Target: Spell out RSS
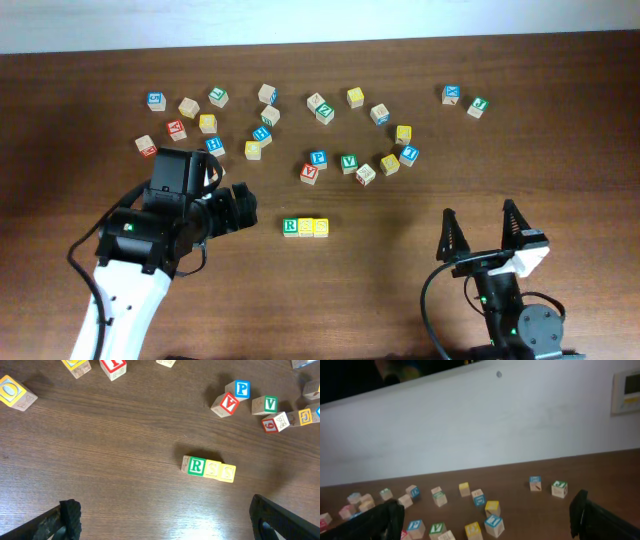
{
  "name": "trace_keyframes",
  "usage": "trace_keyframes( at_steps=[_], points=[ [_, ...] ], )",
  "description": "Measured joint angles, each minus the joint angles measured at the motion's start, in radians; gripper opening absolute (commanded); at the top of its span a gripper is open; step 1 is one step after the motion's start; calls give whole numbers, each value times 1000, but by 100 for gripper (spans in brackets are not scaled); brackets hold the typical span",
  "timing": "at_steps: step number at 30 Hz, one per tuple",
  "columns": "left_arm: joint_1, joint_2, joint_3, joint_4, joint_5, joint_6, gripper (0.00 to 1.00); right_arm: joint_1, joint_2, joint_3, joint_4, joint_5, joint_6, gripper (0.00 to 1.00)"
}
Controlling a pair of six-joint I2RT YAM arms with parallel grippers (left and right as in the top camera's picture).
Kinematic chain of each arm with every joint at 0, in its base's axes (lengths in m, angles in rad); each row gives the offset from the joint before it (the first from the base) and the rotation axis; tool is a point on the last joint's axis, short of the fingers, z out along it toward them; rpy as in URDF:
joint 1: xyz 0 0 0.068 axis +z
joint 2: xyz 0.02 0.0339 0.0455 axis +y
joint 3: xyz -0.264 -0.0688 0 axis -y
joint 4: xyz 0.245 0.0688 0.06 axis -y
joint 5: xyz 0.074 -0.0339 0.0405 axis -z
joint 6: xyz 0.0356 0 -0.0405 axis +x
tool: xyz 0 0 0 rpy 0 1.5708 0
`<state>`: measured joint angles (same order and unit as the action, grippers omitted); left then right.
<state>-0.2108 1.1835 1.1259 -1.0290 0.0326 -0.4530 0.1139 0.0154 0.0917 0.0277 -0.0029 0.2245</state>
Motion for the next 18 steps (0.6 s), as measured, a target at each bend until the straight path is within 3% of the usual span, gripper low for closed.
trace_keyframes(
  at_steps=[7, 18],
  points=[
    [0, 0, 0, 0, 0, 0, 99, -29, 0, -79, 64, 6, -20, 98],
    [0, 0, 0, 0, 0, 0, 99, -48, -1, -81, -102, 6, -189, 98]
  ],
)
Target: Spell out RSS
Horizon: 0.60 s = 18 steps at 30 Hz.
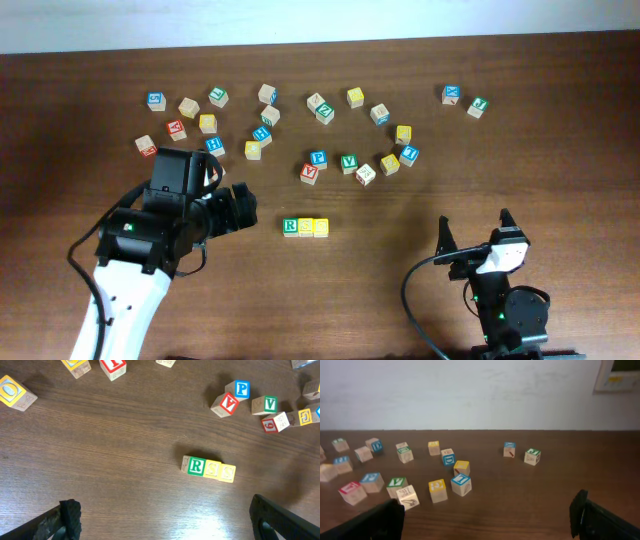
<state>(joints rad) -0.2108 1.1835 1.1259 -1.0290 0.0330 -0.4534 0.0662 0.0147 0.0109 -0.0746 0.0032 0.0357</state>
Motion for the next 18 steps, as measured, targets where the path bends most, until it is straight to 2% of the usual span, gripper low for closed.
trace_keyframes(
  at_steps=[4, 18],
  points=[
    [0, 0, 0, 0, 0, 0, 99, 0, 0, 0, 0, 0, -60, 98],
    [0, 0, 0, 0, 0, 0, 99, 0, 0, 0, 0, 0, -18, 98]
  ],
)
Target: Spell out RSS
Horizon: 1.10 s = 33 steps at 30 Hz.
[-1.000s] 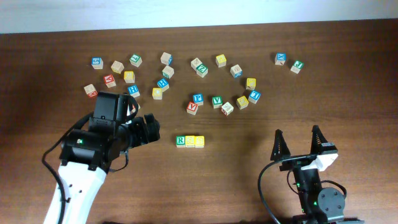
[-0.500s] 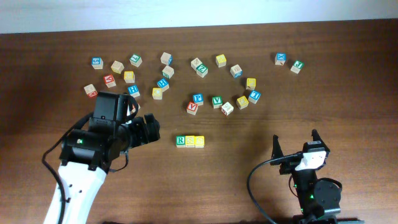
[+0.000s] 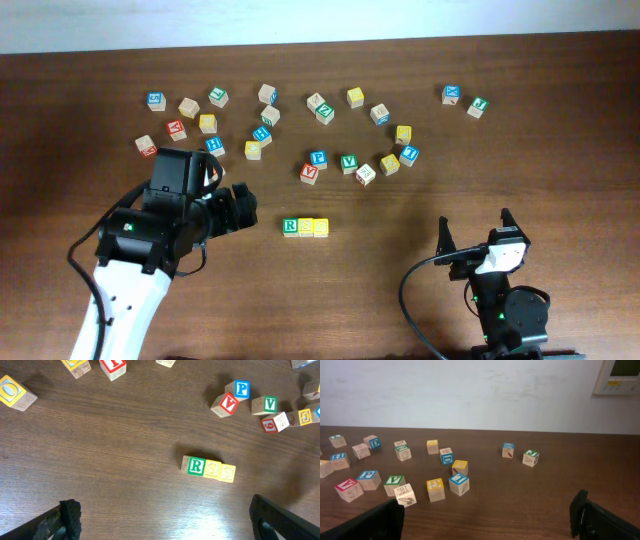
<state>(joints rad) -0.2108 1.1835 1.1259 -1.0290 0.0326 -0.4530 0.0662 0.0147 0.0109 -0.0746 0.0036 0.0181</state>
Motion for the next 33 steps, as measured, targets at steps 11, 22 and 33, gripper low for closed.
trace_keyframes(
  at_steps=[11, 22, 33],
  points=[
    [0, 0, 0, 0, 0, 0, 99, 0, 0, 0, 0, 0, 5, 98],
    [0, 0, 0, -29, -27, 0, 99, 0, 0, 0, 0, 0, 5, 98],
    [28, -146, -152, 204, -67, 74, 99, 0, -2, 0, 0, 0, 5, 98]
  ],
)
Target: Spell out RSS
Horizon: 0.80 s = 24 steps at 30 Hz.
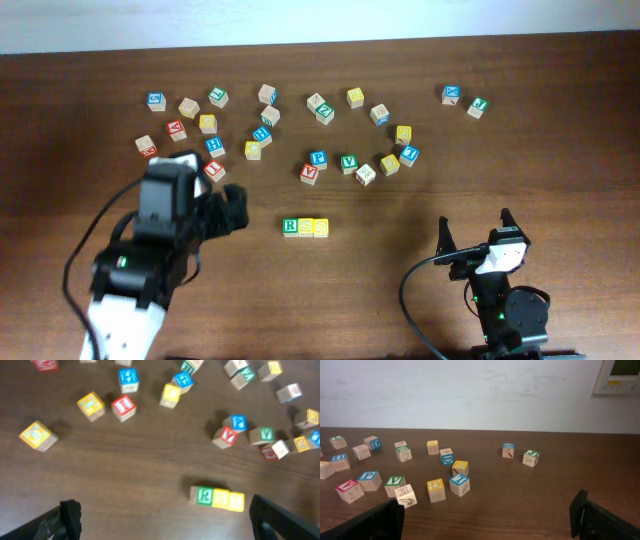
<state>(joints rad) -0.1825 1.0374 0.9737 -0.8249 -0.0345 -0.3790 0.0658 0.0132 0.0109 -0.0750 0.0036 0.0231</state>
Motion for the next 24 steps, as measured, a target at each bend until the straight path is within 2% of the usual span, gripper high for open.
trace_keyframes(
  at_steps=[2, 7, 12, 15, 16, 19, 21, 24],
  points=[
    [31, -77, -80, 42, 7, 12, 99, 0, -1, 0, 0, 0, 0, 98],
    [158, -412, -335, 47, 43, 24, 99, 0, -1, 0, 0, 0, 0, 98],
    [179, -659, -491, 142, 53, 210, 99, 0, -2, 0, 0, 0, 0, 98],
    [179, -740, -609, 267, 55, 286, 99, 0, -2, 0, 0, 0, 0, 98],
    [181, -774, -678, 353, 63, 307, 99, 0, -2, 0, 0, 0, 0, 98],
    [219, -832, -812, 524, 123, 323, 99, 0, -2, 0, 0, 0, 0, 98],
    [246, -883, -887, 571, 155, 332, 99, 0, -2, 0, 0, 0, 0, 98],
    [249, -943, -898, 632, 158, 339, 99, 0, -2, 0, 0, 0, 0, 98]
  ],
)
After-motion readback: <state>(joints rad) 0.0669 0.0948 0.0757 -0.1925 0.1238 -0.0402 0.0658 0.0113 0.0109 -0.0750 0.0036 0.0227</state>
